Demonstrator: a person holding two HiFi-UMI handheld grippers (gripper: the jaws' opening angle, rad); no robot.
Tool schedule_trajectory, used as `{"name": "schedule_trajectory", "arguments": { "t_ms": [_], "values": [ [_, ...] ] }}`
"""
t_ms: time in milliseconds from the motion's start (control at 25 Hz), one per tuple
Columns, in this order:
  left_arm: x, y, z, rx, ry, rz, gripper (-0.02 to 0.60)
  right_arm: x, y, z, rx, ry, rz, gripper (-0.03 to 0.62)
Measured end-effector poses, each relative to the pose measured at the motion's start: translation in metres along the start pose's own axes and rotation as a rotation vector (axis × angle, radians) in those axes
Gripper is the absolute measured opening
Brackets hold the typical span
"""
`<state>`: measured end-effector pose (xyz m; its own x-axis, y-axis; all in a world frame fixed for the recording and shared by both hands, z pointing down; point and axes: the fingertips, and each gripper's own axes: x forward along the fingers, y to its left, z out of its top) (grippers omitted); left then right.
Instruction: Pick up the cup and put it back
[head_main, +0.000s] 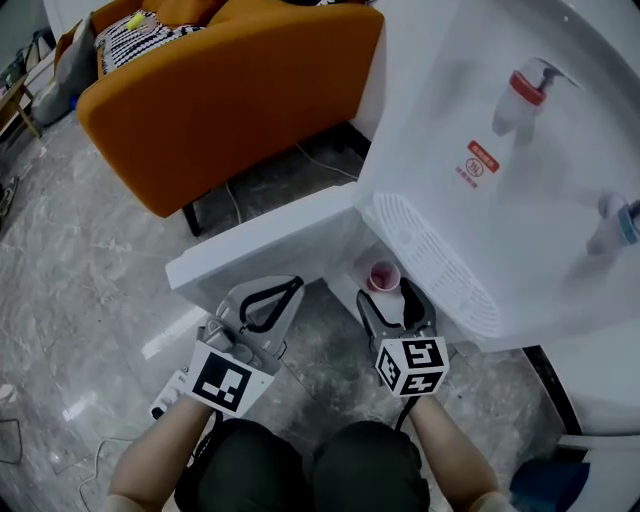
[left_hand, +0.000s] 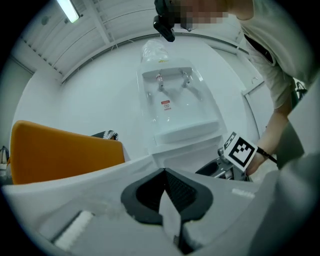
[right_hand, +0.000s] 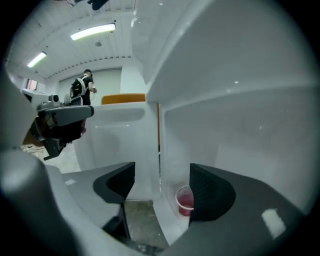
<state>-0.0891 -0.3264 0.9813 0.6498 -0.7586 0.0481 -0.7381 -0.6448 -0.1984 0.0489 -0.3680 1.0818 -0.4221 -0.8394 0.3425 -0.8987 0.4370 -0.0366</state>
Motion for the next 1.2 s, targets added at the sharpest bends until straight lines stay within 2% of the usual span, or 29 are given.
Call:
{"name": "schedule_trajectory", "arguments": {
  "t_ms": [120,280,440,560,760,880,1200],
  "values": [
    [0.018,0.000,-0.011,-0.036,0.002,-0.004,0.002,0.017,-0.021,-0.016,0.023,0.009,-0.084,0.343],
    [0.037,0.000,-0.027,-0.044,0.019,-0.019,0.002,0.040,-0.043,-0.043,0.057,0.053,-0.177,0.368],
    [0.046,-0.002,-0.044,-0.004,0.033,-0.053,0.002,0.059,-0.056,-0.067,0.092,0.117,-0.223,0.394],
    [0.050,-0.004,-0.061,-0.011,0.061,-0.059,0.002,0.071,-0.064,-0.083,0.078,0.155,-0.246,0.400],
    [0.046,-0.003,-0.084,-0.019,0.112,-0.053,0.002,0.085,-0.079,-0.108,0.125,0.213,-0.277,0.397],
    [0.042,-0.001,-0.088,-0.020,0.127,-0.049,0.002,0.085,-0.085,-0.114,0.146,0.220,-0.290,0.370],
    [0.034,0.001,-0.085,-0.013,0.153,-0.039,0.002,0.071,-0.062,-0.100,0.095,0.199,-0.208,0.367]
  ]
}}
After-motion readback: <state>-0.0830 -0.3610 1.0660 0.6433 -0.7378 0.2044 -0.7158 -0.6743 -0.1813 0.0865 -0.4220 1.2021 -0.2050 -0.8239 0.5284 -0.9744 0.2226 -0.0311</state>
